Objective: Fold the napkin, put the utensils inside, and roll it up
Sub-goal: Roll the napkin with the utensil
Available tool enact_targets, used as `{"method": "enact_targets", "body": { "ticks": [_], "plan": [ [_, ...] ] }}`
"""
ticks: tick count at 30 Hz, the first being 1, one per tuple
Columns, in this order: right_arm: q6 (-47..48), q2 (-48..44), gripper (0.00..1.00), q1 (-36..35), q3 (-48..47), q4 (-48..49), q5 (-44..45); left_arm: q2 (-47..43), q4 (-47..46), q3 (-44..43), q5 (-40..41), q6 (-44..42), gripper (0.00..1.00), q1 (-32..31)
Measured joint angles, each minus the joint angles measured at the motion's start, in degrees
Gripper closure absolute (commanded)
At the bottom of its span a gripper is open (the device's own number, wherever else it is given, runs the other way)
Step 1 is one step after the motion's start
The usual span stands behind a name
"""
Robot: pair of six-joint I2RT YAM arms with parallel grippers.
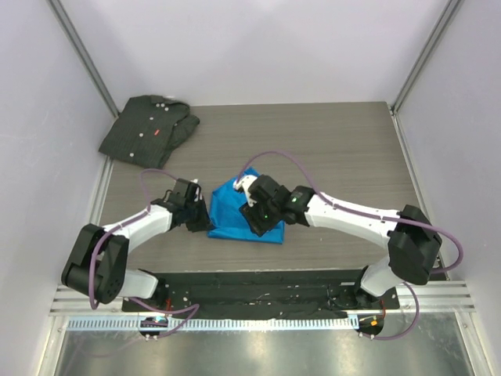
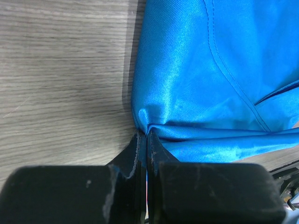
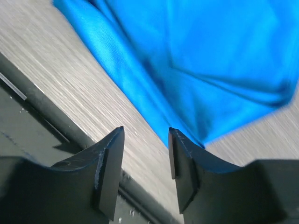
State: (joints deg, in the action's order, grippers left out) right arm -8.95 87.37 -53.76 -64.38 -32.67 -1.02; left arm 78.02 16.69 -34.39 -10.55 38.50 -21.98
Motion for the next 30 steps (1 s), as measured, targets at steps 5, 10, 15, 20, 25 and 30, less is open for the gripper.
{"method": "enact_targets", "body": {
  "ticks": [5,10,15,20,25,30],
  "plan": [
    [5.11,0.81,0.39,-4.61,5.31,9.99,3.37,0.9,1.11,-0.94,-0.22,-0.02,1.0,0.0],
    [10.58,3.58,0.39,-7.32,7.8,17.97,4.98,1.86,1.88,-1.84,-0.61,-0.2,1.0,0.04],
    [14.34,5.95,0.39,-8.72,8.39,22.71,5.01,3.02,2.34,-2.73,-1.33,-0.39,1.0,0.2],
    [16.26,8.04,0.39,-8.79,8.66,24.24,4.35,3.69,2.4,-3.15,-2.12,-0.7,1.0,0.37],
    [17.55,10.78,0.41,-8.76,8.66,24.9,4.37,3.78,2.38,-3.21,-2.43,-1.25,1.0,0.37],
    [18.93,13.0,0.43,-8.76,8.41,25.35,4.74,3.89,2.4,-3.32,-2.6,-1.51,1.0,0.37]
  ]
}}
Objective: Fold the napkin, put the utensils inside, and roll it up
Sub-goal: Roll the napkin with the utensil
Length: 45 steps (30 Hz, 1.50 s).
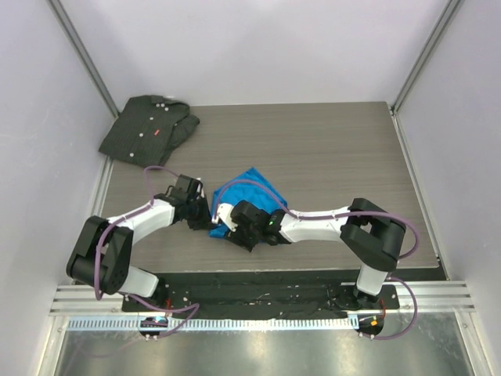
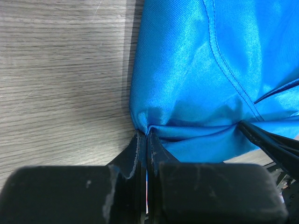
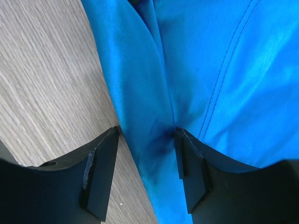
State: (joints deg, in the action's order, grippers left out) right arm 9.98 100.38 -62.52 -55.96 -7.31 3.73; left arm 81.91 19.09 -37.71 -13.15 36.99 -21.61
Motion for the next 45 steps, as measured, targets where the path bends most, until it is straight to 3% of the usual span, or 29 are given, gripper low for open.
{"method": "enact_targets", "body": {
  "ticks": [4,10,13,16,17,20,23,29,36,45],
  "plan": [
    [0.68,0.92,0.5,0.0,-0.92,0.07,0.33,0.07,0.02,-0.04,-0.15,-0.07,1.0,0.0],
    [0.92,2.12,0.75,0.13,-2.36,-0.66,0.04,0.07,-0.02,-0.09,-0.46,-0.52,1.0,0.0],
    [1.38,2.14,0.81,0.42,-2.67,-1.38,-1.05,-0.15,-0.2,-0.09,-0.42,-0.9,0.89,0.0],
    [1.55,2.23,0.86,0.79,-3.28,-2.71,-3.76,-1.6,0.24,-0.09,0.61,-1.01,0.65,0.0],
    [1.55,2.32,0.87,0.9,-3.56,-3.21,-4.46,-2.29,0.52,-0.09,1.4,-1.11,0.53,0.0],
    [1.4,2.67,0.91,1.42,-4.57,-5.07,-7.26,-5.29,2.12,-0.09,4.28,-0.63,0.33,0.0],
    [0.68,2.75,0.92,1.77,-4.87,-5.9,-10.38,-9.75,3.17,0.17,7.5,0.26,0.24,0.0],
    [-1.66,2.89,0.94,2.78,-4.9,-7.19,-19.56,-20.15,4.02,3.78,11.89,1.55,0.24,0.0],
    [-5.81,5.95,0.94,7.78,-7.02,-10.34,-34.03,-29.64,3.45,11.02,9.16,2.08,0.23,0.0],
    [-8.48,14.47,0.99,15.06,-13.2,-16.63,-50.38,-31.67,-1.16,16.15,3.5,3.78,0.27,0.0]
  ]
}}
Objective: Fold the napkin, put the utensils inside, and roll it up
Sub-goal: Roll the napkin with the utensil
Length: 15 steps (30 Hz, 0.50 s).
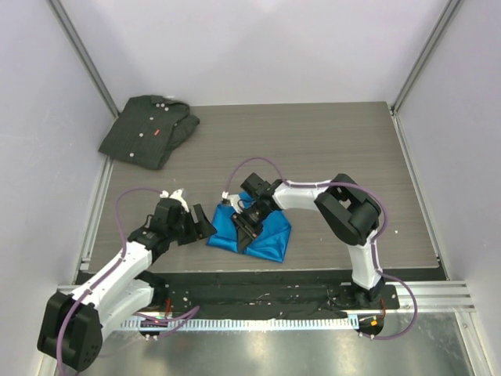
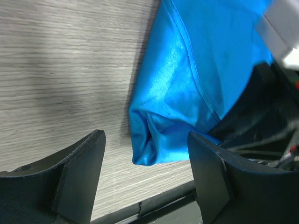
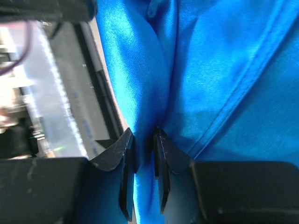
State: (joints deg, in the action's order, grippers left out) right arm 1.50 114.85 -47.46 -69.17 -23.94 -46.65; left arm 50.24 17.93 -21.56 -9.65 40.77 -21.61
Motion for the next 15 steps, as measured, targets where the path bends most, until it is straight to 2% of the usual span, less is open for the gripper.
{"method": "enact_targets", "body": {
  "ticks": [8,12,15],
  "plan": [
    [-0.63,7.15,0.99,3.91,-4.09,-3.74,-11.1,4.5,-5.68,1.55,-2.1,1.16,0.36,0.0],
    [-1.03,9.4,0.99,4.87,-5.14,-4.72,-14.56,7.65,-8.46,1.55,-2.45,1.29,0.49,0.0],
    [-1.07,10.27,0.99,5.18,-5.6,-5.25,-15.78,9.99,-10.29,1.57,-2.91,1.29,0.52,0.0]
  ]
}}
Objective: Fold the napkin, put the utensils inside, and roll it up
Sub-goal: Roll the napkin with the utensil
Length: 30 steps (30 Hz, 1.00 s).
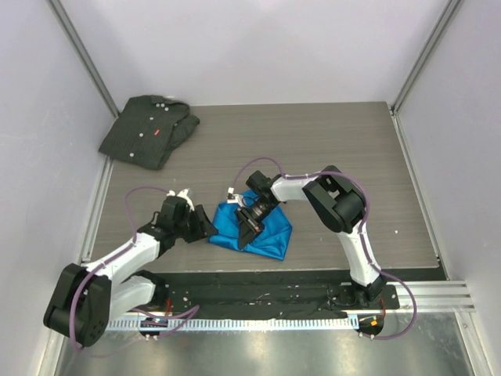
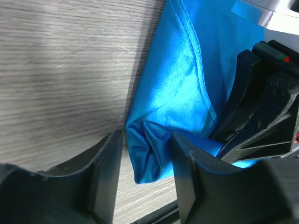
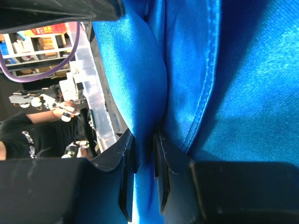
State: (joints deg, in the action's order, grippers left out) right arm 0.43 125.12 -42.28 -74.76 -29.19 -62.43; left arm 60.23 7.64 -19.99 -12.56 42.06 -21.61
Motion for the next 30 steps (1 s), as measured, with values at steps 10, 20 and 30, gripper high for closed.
{"method": "enact_targets", "body": {
  "ticks": [10,20,30],
  "plan": [
    [0.02,0.96,0.96,0.31,-0.85,-1.42,-0.85,5.16,-4.66,0.0,-1.14,0.11,0.9,0.0],
    [-0.85,-2.12,0.71,0.37,-1.27,-3.43,5.79,9.31,-7.82,-0.98,-3.1,0.17,1.0,0.0],
    [-1.57,-21.81,0.43,-2.49,3.26,-0.11,26.01,12.2,-1.92,-5.38,-2.86,-0.04,1.0,0.0]
  ]
}}
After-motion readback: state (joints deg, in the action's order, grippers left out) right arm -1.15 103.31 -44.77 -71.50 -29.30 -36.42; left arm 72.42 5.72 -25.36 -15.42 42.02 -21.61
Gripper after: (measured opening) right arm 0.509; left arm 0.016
